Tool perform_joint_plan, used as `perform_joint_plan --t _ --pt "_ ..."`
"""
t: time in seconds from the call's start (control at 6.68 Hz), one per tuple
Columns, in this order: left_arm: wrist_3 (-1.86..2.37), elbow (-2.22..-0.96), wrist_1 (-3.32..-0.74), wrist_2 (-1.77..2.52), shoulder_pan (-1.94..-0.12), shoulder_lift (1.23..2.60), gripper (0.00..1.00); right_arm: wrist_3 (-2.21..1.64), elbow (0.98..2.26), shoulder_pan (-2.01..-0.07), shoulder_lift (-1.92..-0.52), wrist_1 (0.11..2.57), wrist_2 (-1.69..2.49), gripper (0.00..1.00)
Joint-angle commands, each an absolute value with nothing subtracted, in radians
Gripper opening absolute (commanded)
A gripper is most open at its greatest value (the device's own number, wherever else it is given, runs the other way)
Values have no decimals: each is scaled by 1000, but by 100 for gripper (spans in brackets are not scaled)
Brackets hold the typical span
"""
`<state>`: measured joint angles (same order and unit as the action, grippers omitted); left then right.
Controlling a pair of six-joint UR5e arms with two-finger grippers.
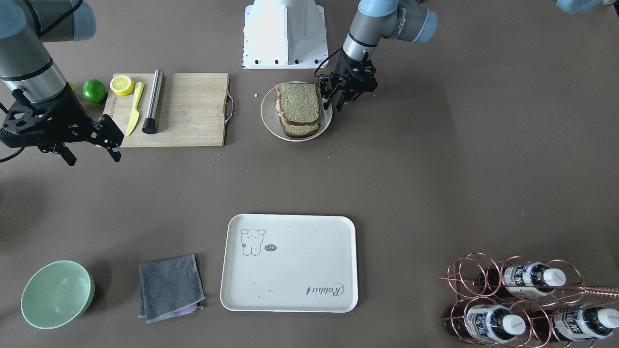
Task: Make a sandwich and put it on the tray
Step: 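Grasp the rim of the white sandwich plate with the left gripper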
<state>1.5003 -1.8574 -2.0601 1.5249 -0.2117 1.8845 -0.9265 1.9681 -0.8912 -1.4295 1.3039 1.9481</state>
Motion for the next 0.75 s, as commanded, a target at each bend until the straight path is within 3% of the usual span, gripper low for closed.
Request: perform_joint_plan --t 0.0,0.6 --pt "1500 -1848 -2060 1525 -212 1910 0 -927 1967 -891 -1430 1304 1948 100" --pt "1496 -1853 -2065 1537 -283 1920 0 -923 1967 -891 -1434 1302 1945 100"
